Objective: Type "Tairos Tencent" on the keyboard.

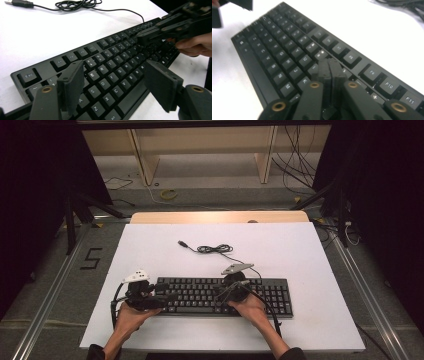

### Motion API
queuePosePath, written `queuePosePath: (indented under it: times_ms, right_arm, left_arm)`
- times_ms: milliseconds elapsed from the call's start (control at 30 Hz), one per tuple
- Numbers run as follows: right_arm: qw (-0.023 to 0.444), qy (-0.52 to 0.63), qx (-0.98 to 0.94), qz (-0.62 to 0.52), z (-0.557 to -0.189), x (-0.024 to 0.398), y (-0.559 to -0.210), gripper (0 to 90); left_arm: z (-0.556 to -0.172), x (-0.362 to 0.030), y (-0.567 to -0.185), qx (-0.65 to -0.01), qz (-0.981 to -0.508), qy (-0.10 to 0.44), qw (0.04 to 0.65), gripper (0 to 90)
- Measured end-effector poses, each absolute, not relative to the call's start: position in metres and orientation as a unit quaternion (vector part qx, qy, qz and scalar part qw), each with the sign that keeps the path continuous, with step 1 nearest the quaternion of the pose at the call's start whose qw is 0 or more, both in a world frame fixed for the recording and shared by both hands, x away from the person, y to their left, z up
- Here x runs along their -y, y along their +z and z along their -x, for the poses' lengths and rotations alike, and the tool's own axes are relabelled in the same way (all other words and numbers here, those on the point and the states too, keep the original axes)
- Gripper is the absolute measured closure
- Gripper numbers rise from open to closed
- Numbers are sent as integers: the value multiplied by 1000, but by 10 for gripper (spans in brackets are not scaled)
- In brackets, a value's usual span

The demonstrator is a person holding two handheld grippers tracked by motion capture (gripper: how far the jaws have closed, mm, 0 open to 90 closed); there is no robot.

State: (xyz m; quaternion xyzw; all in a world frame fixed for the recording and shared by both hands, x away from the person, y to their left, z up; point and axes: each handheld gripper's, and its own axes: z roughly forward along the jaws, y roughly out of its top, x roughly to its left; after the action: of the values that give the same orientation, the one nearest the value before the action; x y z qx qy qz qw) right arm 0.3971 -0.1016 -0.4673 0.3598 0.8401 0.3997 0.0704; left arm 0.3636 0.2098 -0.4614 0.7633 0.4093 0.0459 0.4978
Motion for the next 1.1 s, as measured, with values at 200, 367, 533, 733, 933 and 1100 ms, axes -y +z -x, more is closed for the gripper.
queuePosePath:
  times_ms: [200, 367, 533, 733, 933, 1100]
  right_arm:
    - [68, 420, -829, -364, -394, 107, -460, 757]
    - [60, 433, -823, -362, -391, 109, -458, 627]
    - [56, 446, -817, -363, -387, 111, -455, 565]
    - [55, 450, -814, -364, -384, 113, -452, 497]
    - [57, 456, -810, -364, -382, 114, -451, 448]
    - [59, 461, -808, -362, -379, 115, -449, 422]
  left_arm:
    - [-365, -210, -462, -419, -768, 52, 482, 391]
    - [-367, -210, -463, -421, -777, 55, 464, 491]
    - [-369, -208, -464, -420, -783, 52, 456, 574]
    - [-372, -205, -466, -419, -791, 49, 443, 638]
    - [-373, -204, -466, -417, -798, 52, 433, 716]
    - [-374, -203, -466, -415, -802, 53, 426, 786]
